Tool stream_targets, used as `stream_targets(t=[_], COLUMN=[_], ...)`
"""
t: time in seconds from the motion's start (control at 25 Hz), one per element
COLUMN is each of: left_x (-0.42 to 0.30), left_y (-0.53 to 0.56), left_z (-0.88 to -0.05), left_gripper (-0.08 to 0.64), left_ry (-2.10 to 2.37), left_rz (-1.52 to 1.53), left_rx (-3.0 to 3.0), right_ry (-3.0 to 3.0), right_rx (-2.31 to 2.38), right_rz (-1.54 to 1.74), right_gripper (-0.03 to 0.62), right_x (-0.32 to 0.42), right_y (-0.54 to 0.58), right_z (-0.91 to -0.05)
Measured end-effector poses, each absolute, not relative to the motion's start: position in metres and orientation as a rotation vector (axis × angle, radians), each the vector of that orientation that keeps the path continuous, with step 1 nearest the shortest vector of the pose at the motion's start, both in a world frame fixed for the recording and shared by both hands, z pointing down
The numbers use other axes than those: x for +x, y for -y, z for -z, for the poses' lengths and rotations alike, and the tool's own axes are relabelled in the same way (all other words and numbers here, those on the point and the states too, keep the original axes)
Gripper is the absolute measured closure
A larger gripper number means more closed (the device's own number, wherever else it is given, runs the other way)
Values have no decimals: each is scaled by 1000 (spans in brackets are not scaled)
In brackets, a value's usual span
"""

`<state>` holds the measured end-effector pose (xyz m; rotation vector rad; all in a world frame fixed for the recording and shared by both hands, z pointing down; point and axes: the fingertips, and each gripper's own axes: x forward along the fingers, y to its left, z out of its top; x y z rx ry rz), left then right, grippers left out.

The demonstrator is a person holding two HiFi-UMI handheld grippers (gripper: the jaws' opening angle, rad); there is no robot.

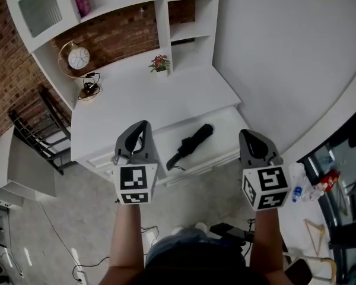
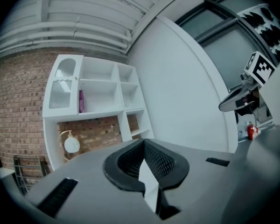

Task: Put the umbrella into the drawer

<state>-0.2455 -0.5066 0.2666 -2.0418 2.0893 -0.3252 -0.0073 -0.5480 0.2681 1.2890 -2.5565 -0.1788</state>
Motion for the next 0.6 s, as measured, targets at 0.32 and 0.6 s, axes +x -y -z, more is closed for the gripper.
stream_targets(t=[0.32,0.6], left_x=[-261,-277], left_y=[493,493], left_z=[-249,-249], left_gripper=[557,557], left_ry=[-2049,-2033], left_rz=[296,309], left_rx=[-2031,-2066], right_ry=[2518,2492], right_rx=[1340,1389], right_rz=[230,215], right_gripper=[593,594], right_x=[-23,-36], right_y=[530,522], right_z=[-256,-253])
